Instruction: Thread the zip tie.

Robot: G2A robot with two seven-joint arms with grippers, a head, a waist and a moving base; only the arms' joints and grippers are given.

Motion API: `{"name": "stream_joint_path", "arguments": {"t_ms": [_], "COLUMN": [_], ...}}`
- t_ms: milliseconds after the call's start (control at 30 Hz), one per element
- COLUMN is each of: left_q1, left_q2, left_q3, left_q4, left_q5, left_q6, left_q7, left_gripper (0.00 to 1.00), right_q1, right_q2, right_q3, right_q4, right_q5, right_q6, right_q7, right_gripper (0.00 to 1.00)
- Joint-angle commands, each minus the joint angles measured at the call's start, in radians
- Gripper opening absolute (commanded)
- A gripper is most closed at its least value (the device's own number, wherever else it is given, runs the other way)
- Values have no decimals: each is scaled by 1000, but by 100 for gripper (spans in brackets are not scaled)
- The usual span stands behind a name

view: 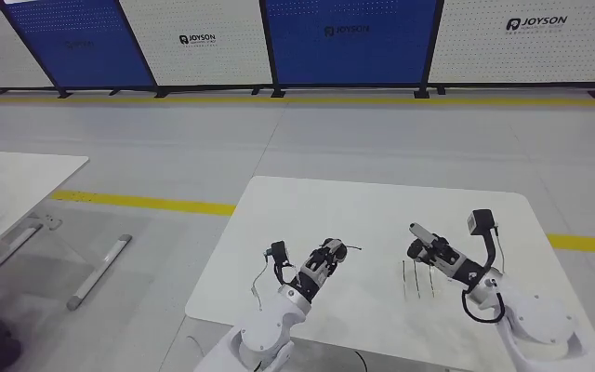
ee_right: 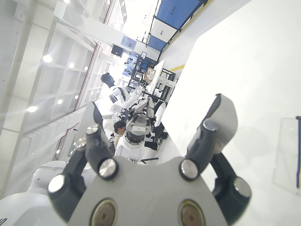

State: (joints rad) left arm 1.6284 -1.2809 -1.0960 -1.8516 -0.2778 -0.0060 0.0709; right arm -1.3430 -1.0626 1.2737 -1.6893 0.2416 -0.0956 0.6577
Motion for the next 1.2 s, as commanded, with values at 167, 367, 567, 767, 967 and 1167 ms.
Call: {"name": "stream_joint_path", "arguments": {"t_ms": [167,367,567,767,967,1167], "left_q1": [-22,-22,-22,-22,-22,-22], "left_q2": [-7,-7,-7,-7,-7,-7], "left_q3": [29,29,29,29,29,29], "left_q4": [56,56,56,56,56,56], "left_q5": [-4,-4,-4,-4,-4,-4], "left_q6": [-4,-4,-4,-4,-4,-4], "left_q7": [11,11,11,11,11,11], "left_gripper": [0,0,0,0,0,0], "right_q1": [0,0,43,190,343,355], "right_q2": [0,0,18,50,62,62], "right_q3": [0,0,20,59,-65,-82], "right_q4": [0,0,-59,-81,-41,-34], "right_q5": [0,0,-172,-382,-639,-684], "right_q6": [0,0,54,183,135,132], "right_q7": [0,0,144,475,732,720], "right_gripper": [100,100,100,100,100,100]}}
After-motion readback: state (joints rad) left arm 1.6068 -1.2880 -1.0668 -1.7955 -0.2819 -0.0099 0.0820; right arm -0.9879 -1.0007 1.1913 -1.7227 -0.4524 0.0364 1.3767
